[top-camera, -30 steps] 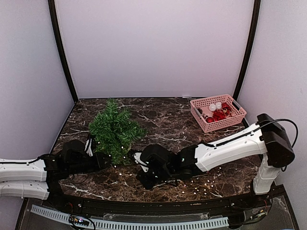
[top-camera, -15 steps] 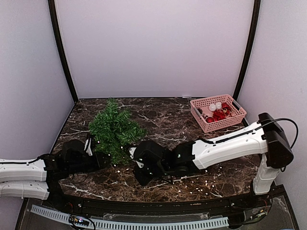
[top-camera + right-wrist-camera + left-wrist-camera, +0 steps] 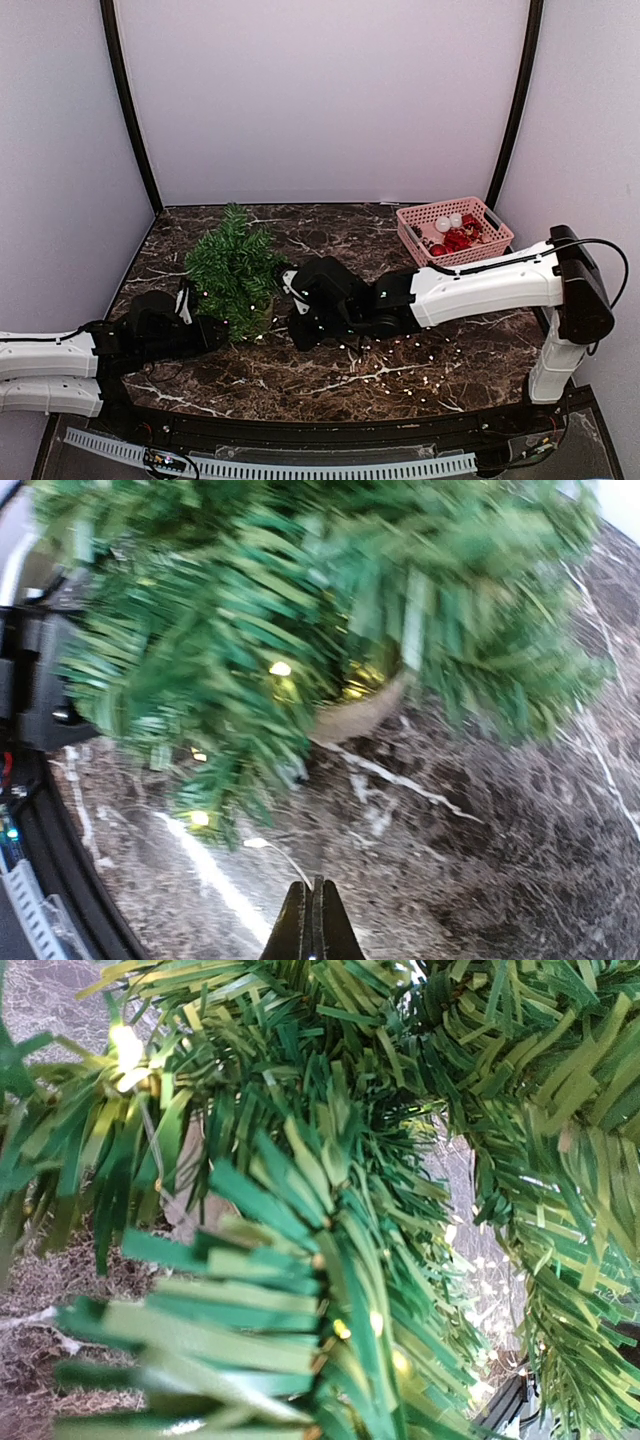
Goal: Decorate the small christmas tree
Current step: Wrap the side of the string light in the gap of the branches.
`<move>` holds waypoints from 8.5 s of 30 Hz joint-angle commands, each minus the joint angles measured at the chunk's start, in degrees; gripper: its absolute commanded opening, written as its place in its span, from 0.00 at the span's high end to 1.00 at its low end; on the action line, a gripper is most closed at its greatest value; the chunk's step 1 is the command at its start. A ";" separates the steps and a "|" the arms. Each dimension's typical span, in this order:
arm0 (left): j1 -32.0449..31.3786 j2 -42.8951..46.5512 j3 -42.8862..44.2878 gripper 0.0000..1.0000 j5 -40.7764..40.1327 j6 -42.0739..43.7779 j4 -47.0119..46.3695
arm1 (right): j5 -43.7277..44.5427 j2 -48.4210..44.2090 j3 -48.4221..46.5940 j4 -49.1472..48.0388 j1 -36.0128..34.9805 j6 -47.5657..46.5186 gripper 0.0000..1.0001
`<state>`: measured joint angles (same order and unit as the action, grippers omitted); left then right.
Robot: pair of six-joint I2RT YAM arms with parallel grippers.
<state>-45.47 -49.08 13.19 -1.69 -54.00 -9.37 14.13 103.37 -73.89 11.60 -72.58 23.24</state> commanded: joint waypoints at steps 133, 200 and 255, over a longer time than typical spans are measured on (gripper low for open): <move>1.67 12.91 -2.61 1.00 7.11 -5.88 10.07 | -2.50 7.06 -15.05 -1.09 13.17 -6.65 1.00; 9.09 21.34 1.04 0.20 17.68 7.14 21.36 | -12.58 -20.99 31.73 -10.57 15.94 -4.22 0.16; 9.44 11.09 -0.59 1.00 8.68 3.39 12.93 | -15.72 -2.68 27.49 -22.70 16.51 0.04 1.00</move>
<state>-36.77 -38.46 9.85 10.96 -53.71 -2.46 -0.12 101.03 -44.88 -10.59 -56.18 22.22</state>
